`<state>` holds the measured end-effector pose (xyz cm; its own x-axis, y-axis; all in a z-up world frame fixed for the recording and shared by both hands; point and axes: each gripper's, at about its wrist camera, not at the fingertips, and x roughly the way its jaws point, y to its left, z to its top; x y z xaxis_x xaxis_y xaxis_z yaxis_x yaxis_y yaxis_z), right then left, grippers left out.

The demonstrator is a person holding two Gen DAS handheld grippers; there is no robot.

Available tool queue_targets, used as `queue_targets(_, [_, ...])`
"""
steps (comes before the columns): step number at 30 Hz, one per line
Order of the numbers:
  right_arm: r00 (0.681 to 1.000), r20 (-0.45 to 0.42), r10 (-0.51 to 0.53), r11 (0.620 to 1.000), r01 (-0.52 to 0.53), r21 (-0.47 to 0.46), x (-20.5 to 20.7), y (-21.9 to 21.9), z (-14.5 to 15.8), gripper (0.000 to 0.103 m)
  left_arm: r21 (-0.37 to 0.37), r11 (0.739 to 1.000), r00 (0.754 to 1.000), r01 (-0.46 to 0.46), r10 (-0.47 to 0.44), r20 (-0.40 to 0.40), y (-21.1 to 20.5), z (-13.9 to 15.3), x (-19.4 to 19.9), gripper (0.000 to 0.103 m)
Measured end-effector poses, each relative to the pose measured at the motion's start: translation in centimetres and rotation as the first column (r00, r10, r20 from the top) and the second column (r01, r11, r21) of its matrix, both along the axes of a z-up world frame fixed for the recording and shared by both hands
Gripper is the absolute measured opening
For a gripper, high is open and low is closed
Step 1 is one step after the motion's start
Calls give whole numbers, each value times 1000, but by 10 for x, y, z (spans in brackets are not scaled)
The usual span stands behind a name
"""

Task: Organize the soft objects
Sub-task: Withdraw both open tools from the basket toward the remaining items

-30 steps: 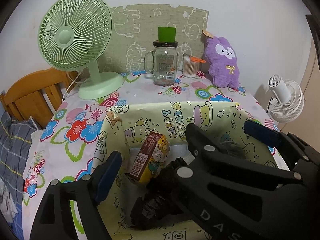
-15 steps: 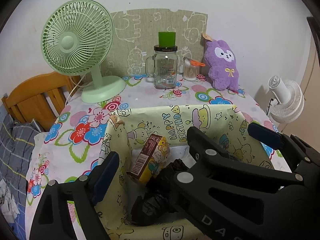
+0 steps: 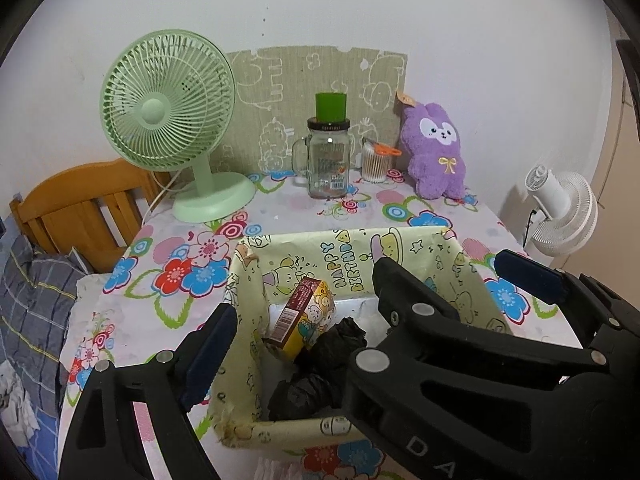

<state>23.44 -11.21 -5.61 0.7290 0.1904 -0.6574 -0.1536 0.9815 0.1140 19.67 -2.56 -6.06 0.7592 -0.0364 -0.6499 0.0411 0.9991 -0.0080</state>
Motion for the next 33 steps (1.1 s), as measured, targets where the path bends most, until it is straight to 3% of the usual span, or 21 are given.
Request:
queue_targets(15, [997, 82, 12, 1000, -12, 3, -47, -1, 29, 99, -20, 1000, 998, -6, 8, 60, 4, 20, -40, 101])
queue_targets(33, [990, 141, 15, 1000, -14, -11, -109, -2, 45, 103, -22, 1000, 993, 1, 2, 115, 6, 29, -97, 103])
